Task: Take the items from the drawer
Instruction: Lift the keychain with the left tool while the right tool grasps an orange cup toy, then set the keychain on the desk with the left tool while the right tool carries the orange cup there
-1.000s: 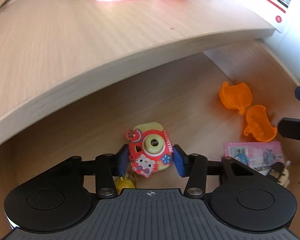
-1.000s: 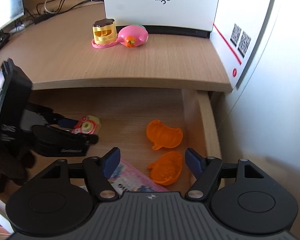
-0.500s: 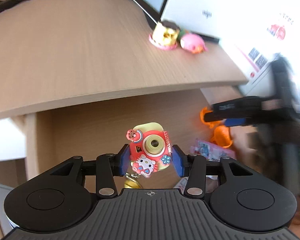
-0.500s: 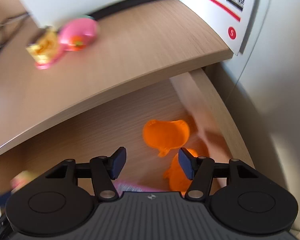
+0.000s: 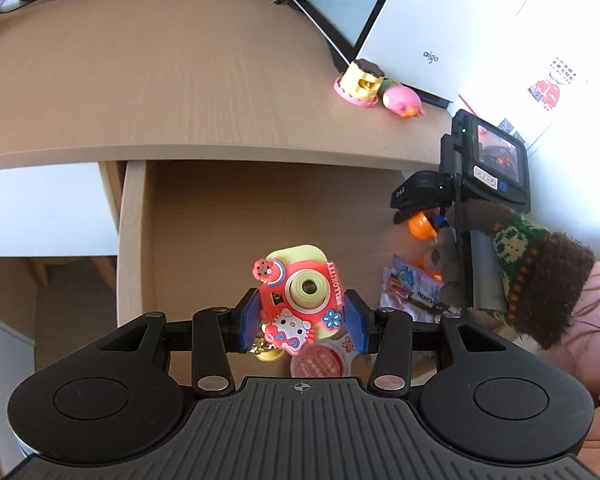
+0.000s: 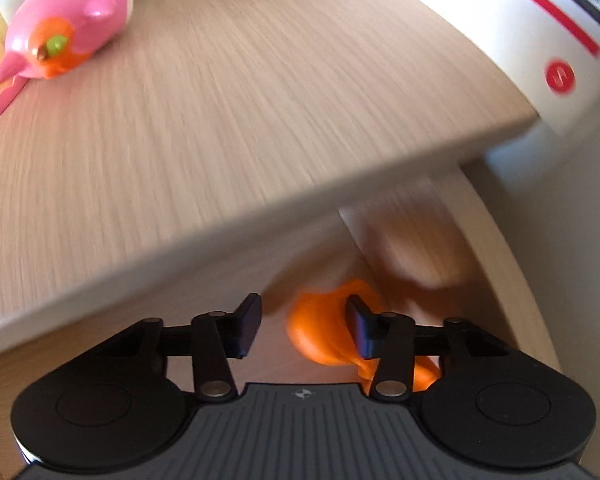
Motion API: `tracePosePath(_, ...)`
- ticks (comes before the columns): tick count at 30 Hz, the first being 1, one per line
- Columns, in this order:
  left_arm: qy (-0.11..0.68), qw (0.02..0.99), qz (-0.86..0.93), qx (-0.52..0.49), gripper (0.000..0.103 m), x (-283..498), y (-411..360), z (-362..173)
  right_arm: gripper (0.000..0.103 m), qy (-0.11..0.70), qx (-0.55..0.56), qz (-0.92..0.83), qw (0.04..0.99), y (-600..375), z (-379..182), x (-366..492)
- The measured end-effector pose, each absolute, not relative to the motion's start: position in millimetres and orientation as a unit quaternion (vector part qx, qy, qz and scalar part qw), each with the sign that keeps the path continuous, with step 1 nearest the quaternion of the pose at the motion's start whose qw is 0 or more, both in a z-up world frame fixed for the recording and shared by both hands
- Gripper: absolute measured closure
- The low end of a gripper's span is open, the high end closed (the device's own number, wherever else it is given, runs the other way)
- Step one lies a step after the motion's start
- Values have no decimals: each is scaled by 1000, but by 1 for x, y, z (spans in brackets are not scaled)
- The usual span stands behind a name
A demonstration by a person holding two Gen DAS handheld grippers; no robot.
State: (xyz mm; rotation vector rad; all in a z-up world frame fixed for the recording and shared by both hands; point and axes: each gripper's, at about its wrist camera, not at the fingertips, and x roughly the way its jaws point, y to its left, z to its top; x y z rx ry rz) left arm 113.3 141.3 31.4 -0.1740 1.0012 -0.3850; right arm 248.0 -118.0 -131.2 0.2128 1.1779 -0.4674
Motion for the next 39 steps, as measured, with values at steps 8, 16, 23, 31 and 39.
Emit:
tracePosePath(8, 466, 851, -220, -103, 54, 112, 138, 30, 92, 534, 132, -147, 822, -121, -99, 214)
tracePosePath(16, 470, 840, -249, -105, 54, 106, 128, 23, 92, 469, 142, -50, 870, -121, -41, 118)
tracePosePath(23, 472, 835, -263, -104, 54, 101, 118, 20, 92, 420, 34, -11, 907, -99, 3, 75)
tracePosePath(31, 383, 883, -264, -63, 54, 165, 86, 67, 92, 398, 14, 36, 916, -81, 20, 72)
tracePosePath(39, 363, 901, -232, -52, 53, 271, 45, 53, 92, 380, 7, 41, 924, -78, 25, 105)
